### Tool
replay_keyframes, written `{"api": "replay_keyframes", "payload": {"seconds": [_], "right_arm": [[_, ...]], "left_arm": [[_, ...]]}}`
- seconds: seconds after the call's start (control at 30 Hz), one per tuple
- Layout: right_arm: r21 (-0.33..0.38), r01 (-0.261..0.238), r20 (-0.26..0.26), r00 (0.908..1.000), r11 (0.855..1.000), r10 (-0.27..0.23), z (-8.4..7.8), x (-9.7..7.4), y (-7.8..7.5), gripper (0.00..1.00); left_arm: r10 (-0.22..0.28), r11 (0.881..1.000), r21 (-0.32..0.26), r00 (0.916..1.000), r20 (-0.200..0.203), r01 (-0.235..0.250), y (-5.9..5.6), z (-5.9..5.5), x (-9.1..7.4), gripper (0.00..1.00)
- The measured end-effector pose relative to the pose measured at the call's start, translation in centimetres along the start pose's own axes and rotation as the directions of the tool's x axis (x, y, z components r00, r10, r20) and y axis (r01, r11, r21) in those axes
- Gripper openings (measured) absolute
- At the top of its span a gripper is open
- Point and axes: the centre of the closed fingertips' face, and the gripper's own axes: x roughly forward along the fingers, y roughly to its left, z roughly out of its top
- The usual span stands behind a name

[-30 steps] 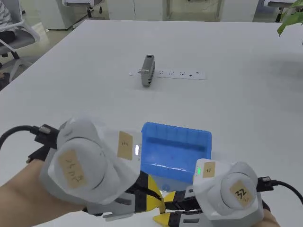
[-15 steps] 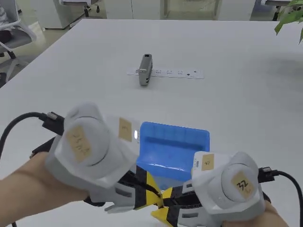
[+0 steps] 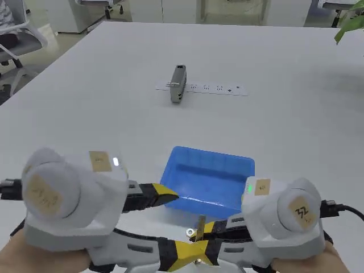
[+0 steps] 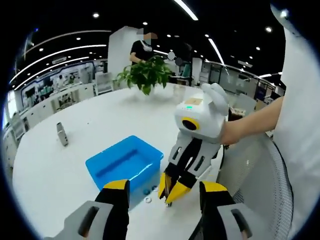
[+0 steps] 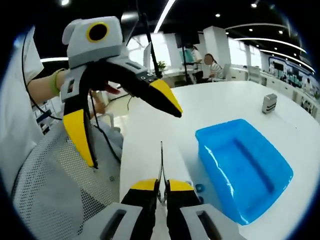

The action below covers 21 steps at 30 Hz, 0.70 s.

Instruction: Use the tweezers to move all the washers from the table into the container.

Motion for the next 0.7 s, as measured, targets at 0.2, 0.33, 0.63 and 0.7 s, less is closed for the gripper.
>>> {"api": "replay_keyframes", "payload": {"seconds": [0.2,0.33,0.63,0.7], "right_arm": [[0.099,0.010,0.050,0.9986,0.995,-0.015,0.7,-0.6,-0.9,0.03],[0.151,-0.011,0.095,0.9955,0.989,-0.003,1.4,-1.3,-1.0,0.03],[0.202,-0.016,0.168,0.9857,0.979,-0.019,3.0,-3.2,-1.3,0.03],[0.212,-0.020,0.185,0.9826,0.977,-0.020,3.3,-3.5,-1.2,0.03]], "left_arm": [[0.161,0.984,-0.092,0.9828,0.090,-0.153,1.7,-1.1,-1.9,0.80],[0.259,0.962,-0.138,0.9500,0.175,-0.236,2.9,-0.8,-3.0,0.94],[0.341,0.933,-0.235,0.8792,0.333,-0.273,3.8,1.2,-4.3,0.99],[0.351,0.928,-0.251,0.8707,0.344,-0.275,4.1,1.3,-4.7,0.99]]}}
